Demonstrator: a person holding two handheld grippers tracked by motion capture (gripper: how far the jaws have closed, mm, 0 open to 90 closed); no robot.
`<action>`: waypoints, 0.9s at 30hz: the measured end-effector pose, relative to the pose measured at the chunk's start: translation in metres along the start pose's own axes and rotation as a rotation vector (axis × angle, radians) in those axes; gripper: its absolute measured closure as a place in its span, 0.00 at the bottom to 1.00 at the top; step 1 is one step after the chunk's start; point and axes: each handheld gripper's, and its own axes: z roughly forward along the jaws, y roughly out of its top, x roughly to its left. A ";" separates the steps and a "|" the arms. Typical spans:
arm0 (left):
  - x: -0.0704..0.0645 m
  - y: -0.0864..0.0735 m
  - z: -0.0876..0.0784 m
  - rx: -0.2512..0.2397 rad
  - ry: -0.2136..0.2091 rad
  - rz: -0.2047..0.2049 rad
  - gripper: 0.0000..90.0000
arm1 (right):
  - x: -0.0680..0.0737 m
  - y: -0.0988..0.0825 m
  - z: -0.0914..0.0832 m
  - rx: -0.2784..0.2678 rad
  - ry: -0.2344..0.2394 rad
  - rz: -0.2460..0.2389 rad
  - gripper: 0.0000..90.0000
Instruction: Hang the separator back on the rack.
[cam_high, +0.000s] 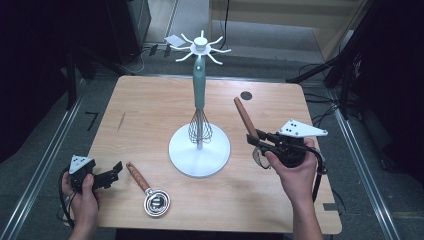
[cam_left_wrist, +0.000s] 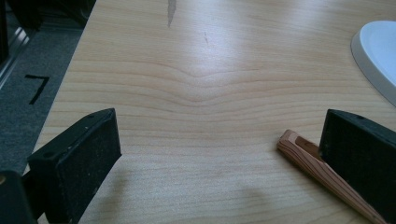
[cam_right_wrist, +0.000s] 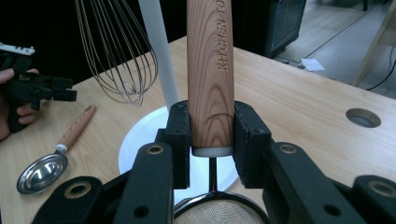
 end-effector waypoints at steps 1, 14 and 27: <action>0.000 0.000 0.000 -0.001 0.000 0.000 0.00 | 0.000 0.000 0.000 0.000 0.000 0.000 0.80; 0.000 0.000 0.000 -0.003 0.002 -0.002 0.00 | 0.018 0.012 -0.007 -0.083 -0.010 -0.024 0.80; 0.000 0.000 -0.001 0.000 0.001 0.005 0.00 | 0.033 0.016 -0.005 -0.148 -0.031 -0.048 0.80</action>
